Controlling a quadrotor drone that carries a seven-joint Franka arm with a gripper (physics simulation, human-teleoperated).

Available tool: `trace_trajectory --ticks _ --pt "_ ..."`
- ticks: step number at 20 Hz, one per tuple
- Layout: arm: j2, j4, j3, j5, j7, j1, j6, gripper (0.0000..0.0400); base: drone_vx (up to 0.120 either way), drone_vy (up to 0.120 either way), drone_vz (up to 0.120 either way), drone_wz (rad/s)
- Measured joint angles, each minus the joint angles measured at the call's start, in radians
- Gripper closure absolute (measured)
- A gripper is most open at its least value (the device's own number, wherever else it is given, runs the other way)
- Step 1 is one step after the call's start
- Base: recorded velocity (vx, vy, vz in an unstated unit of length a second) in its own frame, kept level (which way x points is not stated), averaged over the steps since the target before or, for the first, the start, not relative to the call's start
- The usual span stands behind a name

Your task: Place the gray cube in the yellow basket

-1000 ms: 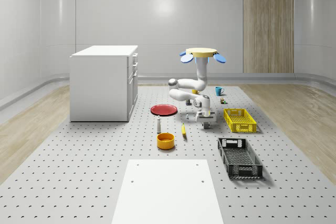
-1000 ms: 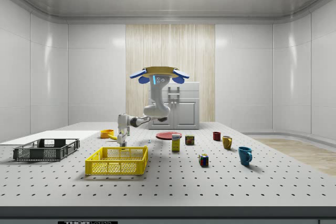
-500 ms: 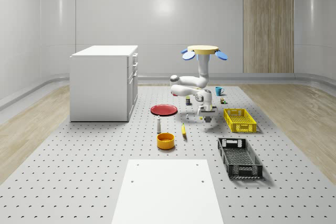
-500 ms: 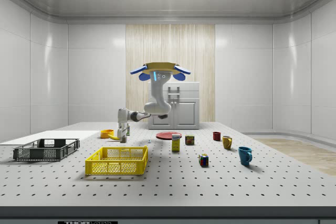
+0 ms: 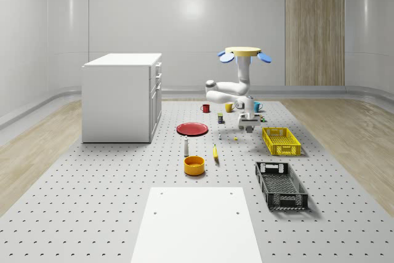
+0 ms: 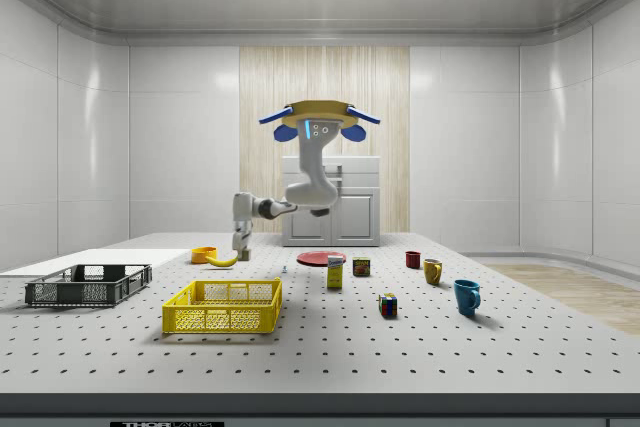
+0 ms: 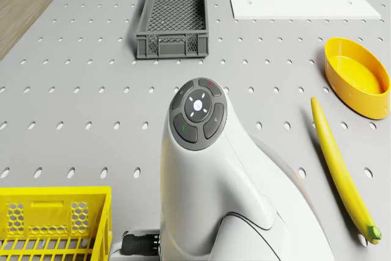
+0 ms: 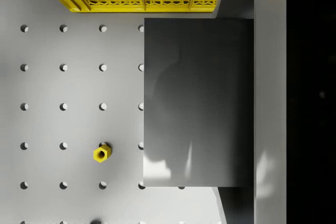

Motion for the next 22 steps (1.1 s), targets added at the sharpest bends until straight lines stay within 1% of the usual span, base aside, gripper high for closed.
trace_trajectory --ticks 22 --pt "-0.016 0.0 0.004 0.009 0.003 -0.004 0.014 0.0149 0.0 0.12 0.0 0.0"
